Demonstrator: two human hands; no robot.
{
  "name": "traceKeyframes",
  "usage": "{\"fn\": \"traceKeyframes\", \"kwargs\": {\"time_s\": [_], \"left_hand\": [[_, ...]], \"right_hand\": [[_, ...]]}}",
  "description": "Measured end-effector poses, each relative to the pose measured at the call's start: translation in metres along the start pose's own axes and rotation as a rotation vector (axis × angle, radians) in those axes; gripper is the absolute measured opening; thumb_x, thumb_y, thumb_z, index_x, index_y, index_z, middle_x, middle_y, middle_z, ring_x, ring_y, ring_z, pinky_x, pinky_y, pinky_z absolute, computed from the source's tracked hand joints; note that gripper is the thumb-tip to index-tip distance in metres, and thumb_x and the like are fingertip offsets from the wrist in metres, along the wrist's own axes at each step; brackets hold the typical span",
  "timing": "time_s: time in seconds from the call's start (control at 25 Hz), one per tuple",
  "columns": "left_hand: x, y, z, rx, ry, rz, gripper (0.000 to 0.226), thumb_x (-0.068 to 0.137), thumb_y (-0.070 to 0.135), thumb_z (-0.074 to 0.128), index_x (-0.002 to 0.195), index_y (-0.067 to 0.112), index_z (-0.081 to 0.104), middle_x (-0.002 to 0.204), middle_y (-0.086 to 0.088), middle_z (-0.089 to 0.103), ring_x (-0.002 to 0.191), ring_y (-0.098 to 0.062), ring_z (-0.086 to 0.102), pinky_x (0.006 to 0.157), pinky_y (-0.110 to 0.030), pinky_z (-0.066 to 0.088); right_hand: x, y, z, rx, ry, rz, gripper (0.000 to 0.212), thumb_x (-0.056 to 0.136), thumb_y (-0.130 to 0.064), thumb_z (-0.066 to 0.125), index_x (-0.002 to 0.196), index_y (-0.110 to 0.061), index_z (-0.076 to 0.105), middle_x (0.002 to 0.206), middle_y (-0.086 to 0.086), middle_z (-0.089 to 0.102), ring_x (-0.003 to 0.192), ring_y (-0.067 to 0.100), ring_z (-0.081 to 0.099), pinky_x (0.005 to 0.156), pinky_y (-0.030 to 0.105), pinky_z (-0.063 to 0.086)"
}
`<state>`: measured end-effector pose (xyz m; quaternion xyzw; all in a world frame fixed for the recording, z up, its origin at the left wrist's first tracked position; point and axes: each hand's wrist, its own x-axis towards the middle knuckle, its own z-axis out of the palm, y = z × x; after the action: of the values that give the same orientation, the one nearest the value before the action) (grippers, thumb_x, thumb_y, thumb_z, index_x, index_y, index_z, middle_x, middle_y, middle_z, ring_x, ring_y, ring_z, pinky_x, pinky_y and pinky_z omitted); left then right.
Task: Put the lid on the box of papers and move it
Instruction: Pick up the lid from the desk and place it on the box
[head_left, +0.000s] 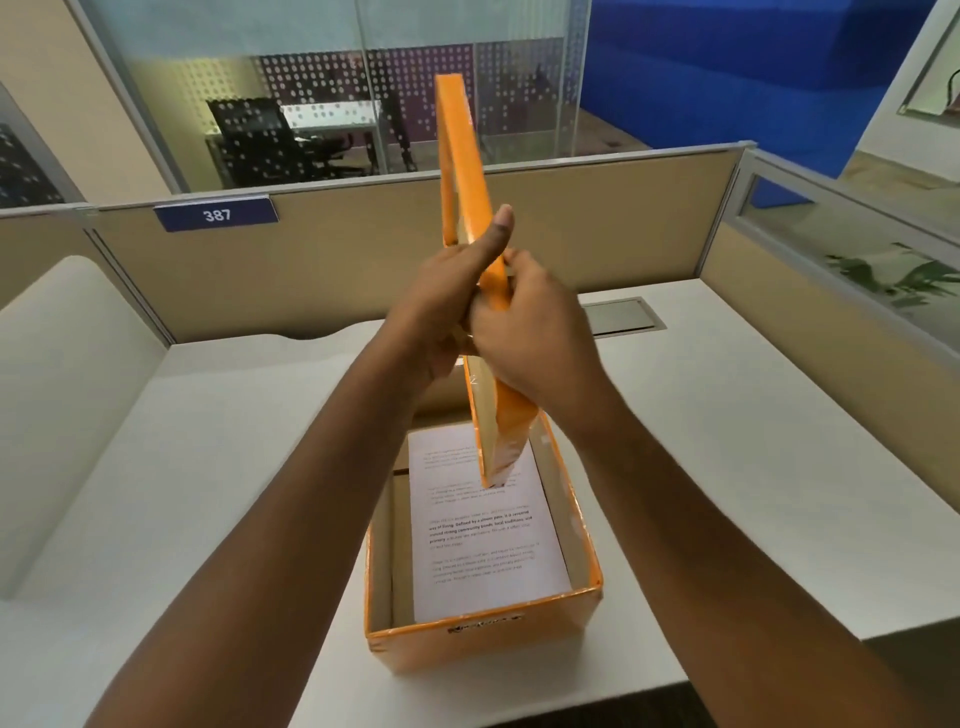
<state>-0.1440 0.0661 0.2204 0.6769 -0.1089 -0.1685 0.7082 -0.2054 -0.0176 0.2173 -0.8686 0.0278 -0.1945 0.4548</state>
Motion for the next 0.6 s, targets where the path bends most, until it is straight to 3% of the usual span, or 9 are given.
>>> {"fn": "traceKeyframes", "kwargs": {"time_s": [0.12, 0.2, 0.28, 0.32, 0.4, 0.48, 0.52, 0.6], "left_hand": [[-0.007, -0.004, -0.014, -0.105, 0.088, 0.101, 0.033, 0.077, 0.038, 0.074, 0.092, 0.014, 0.058, 0.056, 0.006, 0.062, 0.054, -0.01, 0.063, 0.052, -0.024, 0.051], [-0.014, -0.007, -0.025, -0.157, 0.173, 0.127, 0.045, 0.079, 0.029, 0.075, 0.113, 0.007, 0.055, 0.064, 0.002, 0.063, 0.06, -0.013, 0.065, 0.055, -0.028, 0.054], [-0.02, -0.011, -0.038, -0.181, 0.275, 0.113, 0.048, 0.082, 0.02, 0.072, 0.122, 0.003, 0.051, 0.08, -0.006, 0.063, 0.073, -0.02, 0.067, 0.063, -0.034, 0.058], [-0.023, -0.015, -0.045, -0.176, 0.326, 0.095, 0.043, 0.083, 0.016, 0.07, 0.121, 0.006, 0.053, 0.089, -0.009, 0.064, 0.082, -0.025, 0.067, 0.068, -0.038, 0.059], [-0.034, -0.027, -0.061, -0.19, 0.373, 0.045, 0.032, 0.079, 0.014, 0.068, 0.108, 0.017, 0.057, 0.098, -0.011, 0.066, 0.091, -0.031, 0.067, 0.068, -0.039, 0.059], [-0.046, -0.043, -0.078, -0.294, 0.315, -0.002, 0.032, 0.075, 0.018, 0.065, 0.106, 0.02, 0.057, 0.096, -0.01, 0.073, 0.086, -0.031, 0.072, 0.062, -0.04, 0.06], [-0.052, -0.053, -0.087, -0.358, 0.267, -0.019, 0.033, 0.076, 0.019, 0.062, 0.109, 0.019, 0.057, 0.094, -0.009, 0.076, 0.084, -0.031, 0.074, 0.062, -0.041, 0.059], [-0.061, -0.076, -0.103, -0.436, 0.196, -0.053, 0.038, 0.078, 0.022, 0.058, 0.116, 0.017, 0.055, 0.097, -0.009, 0.077, 0.087, -0.031, 0.074, 0.065, -0.044, 0.059]], "right_hand": [[-0.004, -0.004, 0.007, 0.126, -0.141, -0.041, 0.03, 0.09, -0.026, 0.052, 0.118, -0.013, 0.055, 0.094, 0.005, 0.066, 0.084, 0.021, 0.066, 0.075, 0.042, 0.057], [-0.003, 0.0, 0.007, 0.281, -0.352, -0.083, 0.03, 0.092, -0.023, 0.053, 0.12, -0.012, 0.056, 0.104, 0.01, 0.067, 0.093, 0.023, 0.067, 0.083, 0.043, 0.057], [-0.004, 0.01, 0.008, 0.42, -0.521, -0.115, 0.028, 0.092, -0.026, 0.053, 0.116, -0.013, 0.061, 0.107, 0.007, 0.069, 0.098, 0.017, 0.066, 0.086, 0.034, 0.056], [-0.003, 0.017, 0.009, 0.457, -0.493, -0.094, 0.027, 0.092, -0.029, 0.052, 0.111, -0.014, 0.064, 0.104, 0.006, 0.07, 0.098, 0.016, 0.066, 0.086, 0.032, 0.056], [0.002, 0.033, 0.012, 0.353, -0.207, -0.021, 0.034, 0.093, -0.037, 0.048, 0.101, -0.01, 0.067, 0.096, 0.007, 0.07, 0.094, 0.021, 0.064, 0.08, 0.037, 0.054], [0.011, 0.061, 0.012, -0.034, 0.065, 0.06, 0.042, 0.093, -0.046, 0.045, 0.115, -0.012, 0.06, 0.113, 0.007, 0.064, 0.108, 0.023, 0.058, 0.085, 0.035, 0.047], [0.014, 0.075, 0.01, -0.188, 0.044, 0.173, 0.054, 0.092, -0.052, 0.043, 0.129, -0.013, 0.05, 0.13, 0.01, 0.055, 0.118, 0.026, 0.052, 0.091, 0.039, 0.045], [0.016, 0.1, 0.006, -0.197, -0.157, 0.436, 0.074, 0.087, -0.063, 0.04, 0.143, -0.017, 0.03, 0.146, 0.012, 0.041, 0.126, 0.035, 0.046, 0.095, 0.048, 0.042]]}}
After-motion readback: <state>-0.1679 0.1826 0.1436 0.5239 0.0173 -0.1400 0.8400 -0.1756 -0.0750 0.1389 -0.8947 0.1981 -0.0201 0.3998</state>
